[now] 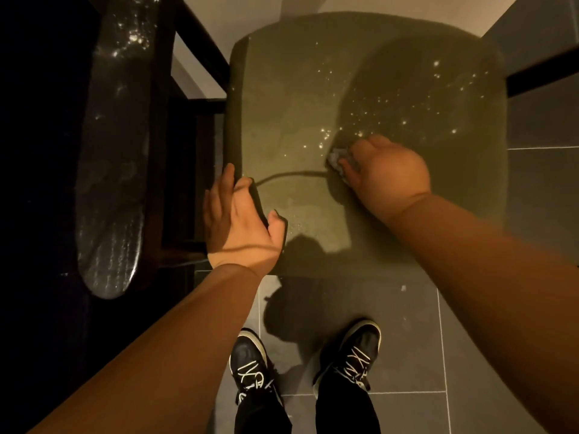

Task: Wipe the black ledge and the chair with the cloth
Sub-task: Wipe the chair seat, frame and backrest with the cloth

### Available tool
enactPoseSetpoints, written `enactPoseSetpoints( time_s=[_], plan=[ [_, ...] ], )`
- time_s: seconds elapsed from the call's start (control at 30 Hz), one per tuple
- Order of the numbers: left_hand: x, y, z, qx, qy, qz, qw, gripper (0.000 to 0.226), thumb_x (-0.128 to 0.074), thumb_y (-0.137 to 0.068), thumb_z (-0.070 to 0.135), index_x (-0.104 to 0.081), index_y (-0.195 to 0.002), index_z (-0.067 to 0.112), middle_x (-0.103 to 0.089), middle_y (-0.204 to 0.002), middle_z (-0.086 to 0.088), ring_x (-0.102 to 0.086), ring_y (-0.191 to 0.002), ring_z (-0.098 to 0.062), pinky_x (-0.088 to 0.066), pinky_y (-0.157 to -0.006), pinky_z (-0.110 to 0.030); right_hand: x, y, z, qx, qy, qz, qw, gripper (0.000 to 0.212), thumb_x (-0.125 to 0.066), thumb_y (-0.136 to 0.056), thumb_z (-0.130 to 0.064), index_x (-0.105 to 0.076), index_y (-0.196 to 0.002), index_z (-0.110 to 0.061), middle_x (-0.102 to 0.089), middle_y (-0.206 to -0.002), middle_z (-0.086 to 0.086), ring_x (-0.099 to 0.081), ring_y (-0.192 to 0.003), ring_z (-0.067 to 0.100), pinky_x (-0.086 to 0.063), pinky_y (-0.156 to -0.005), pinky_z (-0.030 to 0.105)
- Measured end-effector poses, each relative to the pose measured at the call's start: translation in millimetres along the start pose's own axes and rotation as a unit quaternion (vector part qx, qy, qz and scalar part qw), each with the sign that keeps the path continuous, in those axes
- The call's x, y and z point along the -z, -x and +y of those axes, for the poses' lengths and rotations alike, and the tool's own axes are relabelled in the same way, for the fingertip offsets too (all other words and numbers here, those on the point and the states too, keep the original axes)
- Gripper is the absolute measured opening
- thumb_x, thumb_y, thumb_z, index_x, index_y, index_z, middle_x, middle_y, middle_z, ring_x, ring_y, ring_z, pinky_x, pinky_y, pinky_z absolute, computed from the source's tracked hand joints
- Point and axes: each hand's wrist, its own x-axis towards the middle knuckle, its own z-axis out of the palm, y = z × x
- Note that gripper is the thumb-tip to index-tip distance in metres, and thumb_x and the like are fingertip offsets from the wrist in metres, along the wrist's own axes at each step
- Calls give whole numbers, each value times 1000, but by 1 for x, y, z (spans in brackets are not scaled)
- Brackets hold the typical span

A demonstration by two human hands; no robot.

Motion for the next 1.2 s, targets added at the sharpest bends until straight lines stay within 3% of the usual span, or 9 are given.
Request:
enactPoseSetpoints(
  time_s=[0.1, 0.23, 0.37, 0.47, 0.6, 0.7, 0.93, 1.1, 1.2],
  plan=[
    [-1, 1, 0, 1, 7, -2, 1000, 64, -60, -84, 39, -46, -142, 15, -29, -167, -8, -27, -154, -32, -26, -124, -53, 5, 19, -23, -26, -50, -9, 998, 21, -64, -97, -30, -65, -87, -11, -63, -85, 16, -59, -62, 37, -51, -53, 39],
    [-4, 2, -2, -9, 9, 7, 1000, 65, -61, -84, 37, -45, -142, 13, -30, -167, -10, -28, -153, -33, -30, -122, -55, -3, 36, -43, 98, -46, -51, 993, 36, -54, -98, -45, -68, -85, -14, -62, -78, 11, -59, -56, 34, -44, -47, 32],
    [-4, 1, -2, -1, 7, 4, 1000, 65, -61, -84, 37, -45, -143, 15, -28, -168, -7, -26, -154, -30, -29, -123, -52, -1, -11, -7, -11, 20, -59, 998, 38, -49, -102, -45, -65, -103, -10, -63, -102, 17, -63, -80, 41, -52, -63, 42],
    [-3, -1, 0, 4, 5, -2, 1000, 67, -60, -82, 38, -46, -144, 17, -28, -168, -6, -26, -154, -29, -29, -123, -52, 7, -16, -11, -54, -12, -22, 998, 35, -52, -102, -44, -63, -99, -11, -63, -99, 17, -62, -76, 40, -48, -60, 39],
    [-1, -2, 0, 20, 16, 1, 1000, 72, -55, -78, 38, -46, -146, 18, -28, -168, -4, -25, -154, -27, -28, -123, -52, 8, 22, -61, 79, -89, -12, 993, 20, -63, -95, -37, -58, -86, -20, -59, -75, 12, -57, -55, 33, -48, -46, 34],
    [-2, -1, 1, 15, 24, 4, 1000, 74, -52, -76, 39, -45, -147, 17, -29, -167, -4, -25, -154, -26, -29, -123, -52, -8, 24, -63, 120, -84, -37, 988, 34, -53, -98, -44, -65, -84, -15, -60, -77, 11, -59, -58, 35, -42, -47, 32],
    [-4, 1, -2, -1, 30, 5, 1000, 75, -55, -82, 35, -38, -153, 16, -28, -168, -6, -27, -154, -29, -31, -121, -56, -7, -31, -30, 2, -27, 24, 999, 28, -62, -93, -36, -64, -82, -10, -61, -75, 15, -57, -54, 35, -33, -49, 28],
    [-5, 1, -5, -5, 30, 16, 999, 87, -60, -80, 35, -29, -159, 14, -29, -167, -8, -28, -153, -28, -31, -122, -54, -5, 13, -69, 172, -93, -53, 979, 30, -59, -93, -41, -64, -80, -14, -59, -73, 11, -59, -57, 34, -41, -46, 31],
    [-7, 1, -6, -6, 28, 10, 1000, 93, -58, -80, 38, -22, -162, 12, -27, -168, -10, -27, -154, -29, -31, -123, -53, -11, -10, -58, 196, -79, -42, 976, 27, -62, -94, -36, -66, -82, -13, -60, -73, 13, -60, -57, 35, -48, -45, 33]
  ],
)
